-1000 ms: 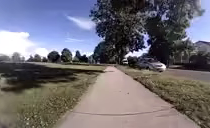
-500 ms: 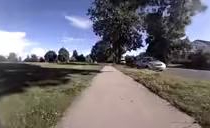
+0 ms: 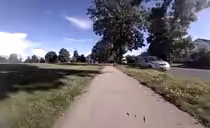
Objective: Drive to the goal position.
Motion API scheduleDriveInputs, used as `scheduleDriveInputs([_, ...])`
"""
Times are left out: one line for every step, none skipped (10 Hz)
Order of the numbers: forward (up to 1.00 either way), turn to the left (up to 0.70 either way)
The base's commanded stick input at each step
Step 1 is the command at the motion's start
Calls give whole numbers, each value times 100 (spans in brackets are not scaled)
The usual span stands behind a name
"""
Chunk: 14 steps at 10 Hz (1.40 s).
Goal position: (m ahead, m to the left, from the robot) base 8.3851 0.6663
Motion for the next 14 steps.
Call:
scheduleDriveInputs([100,0])
scheduleDriveInputs([100,0])
scheduleDriveInputs([100,0])
scheduleDriveInputs([100,0])
scheduleDriveInputs([100,0])
scheduleDriveInputs([100,0])
scheduleDriveInputs([100,0])
scheduleDriveInputs([100,0])
scheduleDriveInputs([100,0])
scheduleDriveInputs([100,0])
scheduleDriveInputs([100,0])
scheduleDriveInputs([100,0])
scheduleDriveInputs([100,0])
scheduleDriveInputs([100,0])
